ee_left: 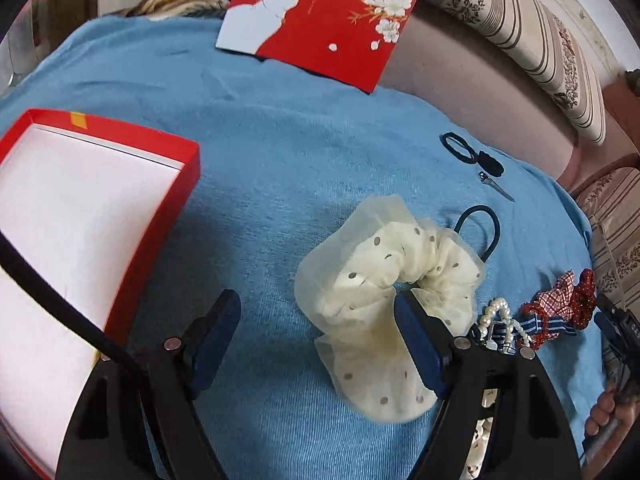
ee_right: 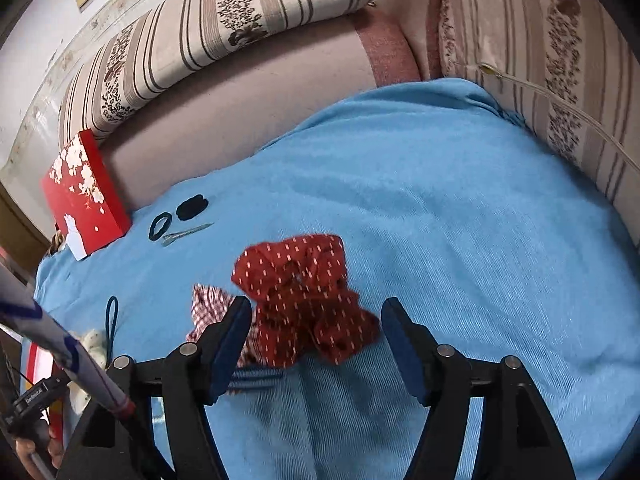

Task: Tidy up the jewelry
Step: 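Grasp the cream sheer scrunchie with left gripper while right grasps red polka-dot scrunchie, then lift both held scrunchies and carry them over the red-rimmed white box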

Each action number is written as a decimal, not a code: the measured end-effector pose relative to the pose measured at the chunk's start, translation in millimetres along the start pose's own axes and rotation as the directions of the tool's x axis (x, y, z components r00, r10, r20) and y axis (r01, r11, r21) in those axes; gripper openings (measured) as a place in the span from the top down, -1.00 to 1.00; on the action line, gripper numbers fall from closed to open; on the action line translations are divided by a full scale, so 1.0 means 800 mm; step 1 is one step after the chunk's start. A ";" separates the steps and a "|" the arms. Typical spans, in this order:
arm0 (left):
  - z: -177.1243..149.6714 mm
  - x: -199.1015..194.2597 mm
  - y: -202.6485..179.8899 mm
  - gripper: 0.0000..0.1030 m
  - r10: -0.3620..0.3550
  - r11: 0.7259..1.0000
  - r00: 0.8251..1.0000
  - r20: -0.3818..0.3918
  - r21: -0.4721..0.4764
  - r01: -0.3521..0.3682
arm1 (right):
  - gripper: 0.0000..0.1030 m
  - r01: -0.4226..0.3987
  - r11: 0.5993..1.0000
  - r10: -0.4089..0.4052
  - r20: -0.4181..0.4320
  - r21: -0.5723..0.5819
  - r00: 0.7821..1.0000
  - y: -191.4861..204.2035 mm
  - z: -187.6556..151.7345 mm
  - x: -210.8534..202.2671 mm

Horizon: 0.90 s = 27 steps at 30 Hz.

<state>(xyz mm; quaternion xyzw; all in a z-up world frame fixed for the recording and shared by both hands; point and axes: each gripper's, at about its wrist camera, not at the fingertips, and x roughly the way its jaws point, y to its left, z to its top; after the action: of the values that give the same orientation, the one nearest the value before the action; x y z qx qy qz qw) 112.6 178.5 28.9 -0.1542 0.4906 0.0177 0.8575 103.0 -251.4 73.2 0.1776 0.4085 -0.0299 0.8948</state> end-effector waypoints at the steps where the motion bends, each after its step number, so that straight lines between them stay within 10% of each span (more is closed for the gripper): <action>1: 0.001 0.004 0.000 -0.52 -0.005 1.000 1.000 -0.004 0.003 0.005 | -0.40 -0.001 1.000 0.001 -0.003 -0.001 1.000 0.000 0.002 0.004; 27: -0.014 0.025 -0.038 -0.67 0.202 0.958 0.976 0.082 0.188 -0.214 | -0.44 0.109 0.992 -0.111 -0.027 -0.064 0.993 0.007 -0.005 0.023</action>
<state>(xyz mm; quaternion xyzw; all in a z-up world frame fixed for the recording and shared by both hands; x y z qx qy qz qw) 119.3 143.9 14.2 -0.0159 0.4765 0.0643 0.8767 113.7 -243.0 58.7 0.1272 0.4322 -0.0635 0.8905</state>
